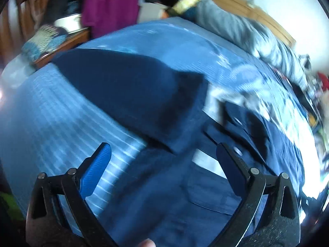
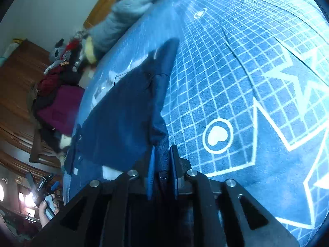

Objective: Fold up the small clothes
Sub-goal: 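Fold the sleeve across the shirt body with the right gripper while the left gripper grasps the shirt edge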

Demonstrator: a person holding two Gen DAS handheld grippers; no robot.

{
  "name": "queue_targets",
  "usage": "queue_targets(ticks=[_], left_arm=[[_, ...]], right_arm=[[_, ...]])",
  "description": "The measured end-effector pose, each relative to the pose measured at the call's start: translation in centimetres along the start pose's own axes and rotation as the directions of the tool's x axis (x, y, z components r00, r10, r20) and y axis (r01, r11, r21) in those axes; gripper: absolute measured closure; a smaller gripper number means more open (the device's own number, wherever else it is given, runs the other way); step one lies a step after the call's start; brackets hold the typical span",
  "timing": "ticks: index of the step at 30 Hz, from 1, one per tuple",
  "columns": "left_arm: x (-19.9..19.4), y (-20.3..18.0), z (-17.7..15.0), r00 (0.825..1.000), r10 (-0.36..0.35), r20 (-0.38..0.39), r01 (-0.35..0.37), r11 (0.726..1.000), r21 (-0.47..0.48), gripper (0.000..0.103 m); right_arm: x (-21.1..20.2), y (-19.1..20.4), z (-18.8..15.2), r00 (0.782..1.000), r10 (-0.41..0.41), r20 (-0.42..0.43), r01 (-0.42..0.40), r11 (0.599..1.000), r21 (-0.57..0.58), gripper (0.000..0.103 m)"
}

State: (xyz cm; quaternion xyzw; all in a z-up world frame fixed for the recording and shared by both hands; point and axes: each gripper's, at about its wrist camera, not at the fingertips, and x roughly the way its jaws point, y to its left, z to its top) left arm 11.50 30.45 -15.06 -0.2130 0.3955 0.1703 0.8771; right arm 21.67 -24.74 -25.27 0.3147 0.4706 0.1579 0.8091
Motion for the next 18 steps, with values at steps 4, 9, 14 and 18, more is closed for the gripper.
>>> queue_targets(ticks=[4, 9, 14, 18], left_arm=[[0.6, 7.0, 2.7, 0.999, 0.040, 0.017, -0.038, 0.992, -0.120, 0.003], [3.2, 13.8, 6.0, 0.994, 0.107, 0.001, -0.104, 0.977, -0.187, 0.004], [6.6, 18.9, 9.0, 0.998, 0.055, -0.015, -0.057, 0.958, -0.280, 0.017], [9.4, 20.1, 11.3, 0.993, 0.108, -0.039, -0.114, 0.961, -0.254, 0.022]], right_arm=[[-1.5, -0.8, -1.1, 0.999, -0.021, 0.035, 0.021, 1.000, -0.006, 0.075], [-4.3, 1.6, -2.1, 0.992, -0.095, 0.087, 0.100, 0.993, -0.063, 0.056], [-5.9, 4.7, -1.4, 0.979, -0.146, 0.141, 0.162, 0.980, -0.111, 0.047], [-4.7, 7.4, -0.4, 0.976, -0.153, 0.158, 0.175, 0.975, -0.139, 0.046]])
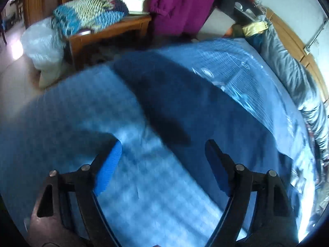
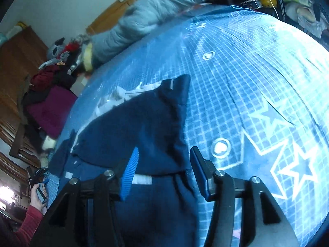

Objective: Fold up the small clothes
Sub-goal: 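Fold the sleeve across the shirt body with the right gripper while the left gripper grasps the shirt edge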

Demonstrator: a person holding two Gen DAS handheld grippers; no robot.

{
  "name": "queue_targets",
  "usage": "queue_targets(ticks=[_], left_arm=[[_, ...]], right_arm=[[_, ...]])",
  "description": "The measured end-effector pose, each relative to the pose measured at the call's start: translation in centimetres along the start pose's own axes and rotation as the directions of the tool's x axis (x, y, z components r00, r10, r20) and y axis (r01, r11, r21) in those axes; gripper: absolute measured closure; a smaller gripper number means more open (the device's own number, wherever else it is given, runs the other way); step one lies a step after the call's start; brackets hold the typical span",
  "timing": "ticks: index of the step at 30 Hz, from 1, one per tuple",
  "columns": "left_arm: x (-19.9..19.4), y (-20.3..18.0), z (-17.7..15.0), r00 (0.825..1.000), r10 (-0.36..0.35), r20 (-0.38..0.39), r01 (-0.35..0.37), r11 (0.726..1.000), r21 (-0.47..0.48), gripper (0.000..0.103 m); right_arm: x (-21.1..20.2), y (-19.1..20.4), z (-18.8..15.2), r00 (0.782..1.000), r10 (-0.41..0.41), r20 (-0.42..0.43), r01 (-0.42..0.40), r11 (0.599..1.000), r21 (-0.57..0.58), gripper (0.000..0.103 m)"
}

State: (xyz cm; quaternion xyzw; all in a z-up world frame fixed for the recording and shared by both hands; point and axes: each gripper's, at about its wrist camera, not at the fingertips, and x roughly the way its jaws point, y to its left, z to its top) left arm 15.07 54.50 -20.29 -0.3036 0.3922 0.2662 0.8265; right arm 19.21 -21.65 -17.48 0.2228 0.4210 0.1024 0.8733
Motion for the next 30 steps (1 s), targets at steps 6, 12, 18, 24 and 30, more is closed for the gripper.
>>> queue_targets(ticks=[6, 12, 18, 24, 30], left_arm=[[1.6, -0.8, 1.6, 0.998, 0.051, 0.042, -0.052, 0.998, 0.022, 0.094], [-6.3, -11.4, -0.8, 0.965, -0.218, 0.144, 0.168, 0.941, 0.295, 0.100], [-17.2, -27.2, -14.2, 0.718, -0.680, -0.150, 0.633, 0.547, 0.547, 0.050], [-18.2, -27.8, -24.1, 0.640, -0.679, -0.359, 0.746, 0.437, 0.503, 0.030], [-15.0, -19.1, -22.3, 0.764, -0.599, -0.239, 0.645, 0.700, 0.307, 0.030]], right_arm=[[2.0, 5.2, 0.2, 0.999, 0.039, -0.002, -0.039, 0.995, -0.094, 0.046], [4.1, 8.9, -0.1, 0.992, 0.120, -0.026, -0.122, 0.986, -0.111, 0.046], [5.9, 11.1, 0.2, 0.971, 0.234, -0.038, -0.236, 0.969, -0.072, 0.046], [10.2, 12.0, -0.3, 0.930, 0.332, -0.155, -0.337, 0.942, -0.003, 0.046], [15.8, 12.9, 0.6, 0.892, 0.371, -0.258, -0.373, 0.927, 0.042, 0.046]])
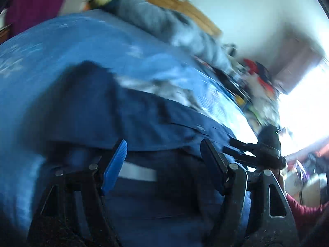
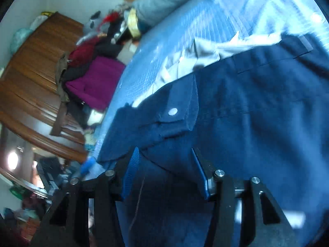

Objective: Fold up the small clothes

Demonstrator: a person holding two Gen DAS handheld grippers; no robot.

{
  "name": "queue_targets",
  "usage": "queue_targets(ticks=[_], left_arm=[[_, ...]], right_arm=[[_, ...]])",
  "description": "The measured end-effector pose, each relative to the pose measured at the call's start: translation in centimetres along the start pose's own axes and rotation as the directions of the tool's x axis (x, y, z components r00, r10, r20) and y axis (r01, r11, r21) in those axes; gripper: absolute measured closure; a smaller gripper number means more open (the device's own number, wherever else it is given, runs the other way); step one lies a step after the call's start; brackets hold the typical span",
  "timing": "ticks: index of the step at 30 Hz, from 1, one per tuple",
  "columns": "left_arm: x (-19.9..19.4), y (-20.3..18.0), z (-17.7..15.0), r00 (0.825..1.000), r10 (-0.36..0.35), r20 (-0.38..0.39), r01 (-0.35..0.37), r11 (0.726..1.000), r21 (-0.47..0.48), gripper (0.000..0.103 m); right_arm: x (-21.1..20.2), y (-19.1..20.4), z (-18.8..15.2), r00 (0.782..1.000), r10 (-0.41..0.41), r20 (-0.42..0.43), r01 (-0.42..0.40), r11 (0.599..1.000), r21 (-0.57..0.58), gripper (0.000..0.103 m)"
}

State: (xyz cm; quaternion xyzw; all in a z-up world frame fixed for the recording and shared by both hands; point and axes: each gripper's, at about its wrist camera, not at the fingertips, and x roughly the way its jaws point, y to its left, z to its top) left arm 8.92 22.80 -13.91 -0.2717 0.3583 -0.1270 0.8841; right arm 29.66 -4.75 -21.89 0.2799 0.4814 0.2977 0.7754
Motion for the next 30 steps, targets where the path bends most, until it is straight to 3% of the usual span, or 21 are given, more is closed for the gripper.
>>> queue_targets(ticks=[4, 7, 9, 11, 13, 16, 22, 27, 30], left_arm=[[-1.6, 3.9, -1.4, 0.996, 0.081, 0.032, -0.076, 0.989, -0.129, 0.030], [-1.8, 5.2, -2.5, 0.991, 0.130, 0.031, -0.123, 0.977, -0.173, 0.030], [-2.3, 6.6, -3.4, 0.989, 0.141, 0.035, -0.130, 0.967, -0.217, 0.030], [-3.3, 7.7, -3.2, 0.990, 0.127, 0.059, -0.110, 0.964, -0.242, 0.030], [-3.8, 8.1, -3.2, 0.988, 0.129, 0.087, -0.104, 0.962, -0.252, 0.028], [-3.7, 8.9, -3.1, 0.984, 0.141, 0.109, -0.107, 0.956, -0.272, 0.027], [-3.7, 10.1, -3.2, 0.979, 0.168, 0.119, -0.127, 0.948, -0.292, 0.024], [-3.6, 9.9, -2.8, 0.973, 0.208, 0.098, -0.173, 0.943, -0.283, 0.024], [-3.6, 9.8, -2.8, 0.967, 0.243, 0.079, -0.212, 0.937, -0.278, 0.024]], right_arm=[[3.1, -0.7, 2.0, 0.999, -0.044, -0.029, 0.044, 0.999, 0.013, 0.042], [5.0, -1.3, 3.1, 0.998, -0.056, -0.040, 0.057, 0.998, 0.041, 0.050], [5.7, -0.8, 3.8, 0.998, -0.038, -0.042, 0.040, 0.998, 0.045, 0.061], [6.1, -0.2, 4.3, 0.999, -0.008, -0.037, 0.010, 0.999, 0.043, 0.084], [5.8, 0.2, 4.8, 1.000, 0.002, -0.012, -0.002, 0.999, 0.040, 0.097], [2.2, 1.5, 4.9, 0.996, 0.042, 0.075, -0.043, 0.999, 0.003, 0.097], [-7.6, 0.8, 3.8, 0.976, 0.027, 0.218, -0.019, 0.999, -0.037, 0.097], [-10.4, -2.7, 1.8, 0.975, -0.009, 0.222, 0.000, 0.999, 0.041, 0.097], [-10.6, -3.9, 1.0, 0.978, -0.060, 0.201, 0.051, 0.998, 0.049, 0.097]])
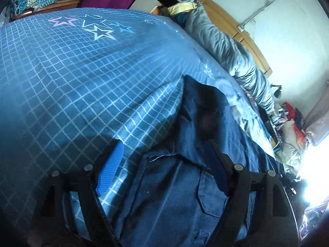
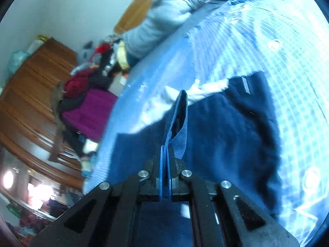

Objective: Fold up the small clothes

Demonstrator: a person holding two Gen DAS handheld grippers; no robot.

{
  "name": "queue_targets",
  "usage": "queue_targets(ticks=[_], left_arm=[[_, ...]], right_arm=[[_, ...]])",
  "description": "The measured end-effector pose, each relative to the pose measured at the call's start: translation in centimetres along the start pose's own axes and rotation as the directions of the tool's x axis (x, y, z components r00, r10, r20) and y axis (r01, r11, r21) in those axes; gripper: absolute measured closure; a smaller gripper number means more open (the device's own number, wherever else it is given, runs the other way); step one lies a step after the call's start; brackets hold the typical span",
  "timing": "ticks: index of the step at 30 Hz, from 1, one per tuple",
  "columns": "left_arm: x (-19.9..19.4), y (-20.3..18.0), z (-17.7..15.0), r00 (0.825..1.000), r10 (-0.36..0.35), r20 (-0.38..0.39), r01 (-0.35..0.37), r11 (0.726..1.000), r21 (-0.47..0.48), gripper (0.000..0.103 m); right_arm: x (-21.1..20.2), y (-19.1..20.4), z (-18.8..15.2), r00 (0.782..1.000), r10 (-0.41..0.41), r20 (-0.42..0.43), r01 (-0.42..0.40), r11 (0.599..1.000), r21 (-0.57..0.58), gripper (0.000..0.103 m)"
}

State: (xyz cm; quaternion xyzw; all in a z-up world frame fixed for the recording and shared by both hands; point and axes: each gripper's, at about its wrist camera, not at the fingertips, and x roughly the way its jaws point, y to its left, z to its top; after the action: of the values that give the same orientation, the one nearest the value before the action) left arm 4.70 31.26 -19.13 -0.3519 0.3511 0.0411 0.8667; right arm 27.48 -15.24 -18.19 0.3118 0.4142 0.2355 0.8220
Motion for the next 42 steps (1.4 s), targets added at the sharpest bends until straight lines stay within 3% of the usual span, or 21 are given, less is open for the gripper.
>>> queue_targets(ticks=[3, 6, 9, 11, 13, 14, 16, 19, 22, 23, 24, 25, 27, 28, 29, 30, 33, 34, 35, 38, 42], left_arm=[[-0.2, -0.9, 0.3, 0.999, 0.054, 0.000, -0.054, 0.998, 0.031, 0.024], [-0.5, -3.5, 0.7, 0.997, 0.074, 0.033, -0.078, 0.987, 0.144, 0.024], [0.8, -5.5, 1.3, 0.998, 0.058, 0.015, -0.060, 0.974, 0.219, 0.024], [2.6, -6.4, 1.7, 0.996, 0.092, -0.011, -0.086, 0.960, 0.267, 0.024], [5.7, -6.4, 1.8, 0.974, 0.206, -0.090, -0.171, 0.940, 0.294, 0.024], [7.2, -6.0, 1.8, 0.961, 0.240, -0.138, -0.192, 0.936, 0.294, 0.026], [6.8, -6.3, 2.0, 0.968, 0.221, -0.117, -0.177, 0.937, 0.301, 0.026], [4.3, -7.4, 2.4, 0.993, 0.084, -0.081, -0.057, 0.955, 0.293, 0.023], [4.3, -8.5, 2.2, 0.993, 0.023, -0.115, 0.014, 0.951, 0.310, 0.019], [5.2, -8.5, 2.0, 0.988, 0.042, -0.146, 0.006, 0.949, 0.316, 0.019], [6.5, -8.2, 1.7, 0.978, 0.106, -0.180, -0.043, 0.945, 0.326, 0.022], [7.4, -7.6, 1.5, 0.967, 0.136, -0.215, -0.060, 0.943, 0.326, 0.028], [6.6, -6.7, 1.8, 0.971, 0.099, -0.220, -0.025, 0.948, 0.318, 0.038], [5.8, -6.2, 2.2, 0.968, 0.086, -0.234, -0.012, 0.954, 0.301, 0.041], [4.7, -5.6, 2.5, 0.970, 0.095, -0.224, -0.027, 0.957, 0.290, 0.034], [3.2, -4.6, 3.0, 0.970, 0.157, -0.185, -0.100, 0.953, 0.285, 0.020], [-1.7, -0.5, 3.4, 0.971, 0.212, -0.114, -0.191, 0.967, 0.172, 0.017], [-3.5, 1.2, 3.4, 0.972, 0.215, -0.100, -0.203, 0.973, 0.112, 0.017], [-5.2, 2.3, 3.1, 0.973, 0.215, -0.085, -0.209, 0.975, 0.073, 0.017], [-8.9, 2.9, 1.0, 0.983, 0.159, -0.091, -0.151, 0.985, 0.086, 0.017], [-11.9, 2.9, -2.9, 0.977, 0.069, -0.203, -0.035, 0.985, 0.166, 0.017]], right_arm=[[-0.2, -1.0, -0.6, 0.999, -0.042, -0.007, 0.042, 0.999, -0.007, 0.097], [0.1, -1.7, -1.6, 0.994, -0.104, -0.024, 0.102, 0.993, -0.051, 0.097], [0.5, -2.6, -2.2, 0.991, -0.131, -0.024, 0.129, 0.990, -0.065, 0.097], [0.6, -3.3, -2.5, 0.989, -0.148, -0.025, 0.146, 0.988, -0.057, 0.097], [0.8, -4.1, -2.9, 0.986, -0.165, -0.030, 0.163, 0.985, -0.055, 0.097], [0.9, -4.5, -3.1, 0.980, -0.199, -0.031, 0.197, 0.979, -0.061, 0.087], [0.3, -4.9, -3.4, 0.959, -0.284, -0.020, 0.282, 0.957, -0.068, 0.085], [-2.0, -3.0, -3.4, 0.934, -0.351, 0.073, 0.358, 0.922, -0.145, 0.080], [-1.4, -0.1, -3.5, 0.959, -0.273, 0.079, 0.284, 0.927, -0.243, 0.077], [-0.2, 0.7, -3.8, 0.974, -0.224, 0.038, 0.225, 0.935, -0.274, 0.077], [1.3, 1.1, -4.1, 0.985, -0.174, -0.014, 0.162, 0.941, -0.296, 0.077], [3.1, 1.0, -4.5, 0.986, -0.146, -0.076, 0.117, 0.945, -0.305, 0.076], [5.6, -0.4, -5.2, 0.973, -0.158, -0.169, 0.105, 0.952, -0.289, 0.078], [5.4, -1.3, -5.1, 0.977, -0.137, -0.164, 0.088, 0.958, -0.273, 0.088], [4.7, -1.9, -4.9, 0.978, -0.128, -0.165, 0.083, 0.963, -0.255, 0.098], [3.7, -2.7, -4.6, 0.977, -0.127, -0.171, 0.086, 0.969, -0.230, 0.101], [-1.1, -4.4, -4.4, 0.964, -0.234, -0.128, 0.201, 0.952, -0.230, 0.069], [-3.0, -4.8, -4.7, 0.959, -0.253, -0.125, 0.221, 0.949, -0.224, 0.062], [-4.9, -4.9, -5.2, 0.961, -0.247, -0.121, 0.217, 0.951, -0.219, 0.063], [-10.9, -5.2, -7.8, 0.959, -0.262, -0.109, 0.235, 0.949, -0.210, 0.057], [-16.4, -5.2, -13.3, 0.945, -0.285, -0.162, 0.247, 0.944, -0.218, 0.055]])
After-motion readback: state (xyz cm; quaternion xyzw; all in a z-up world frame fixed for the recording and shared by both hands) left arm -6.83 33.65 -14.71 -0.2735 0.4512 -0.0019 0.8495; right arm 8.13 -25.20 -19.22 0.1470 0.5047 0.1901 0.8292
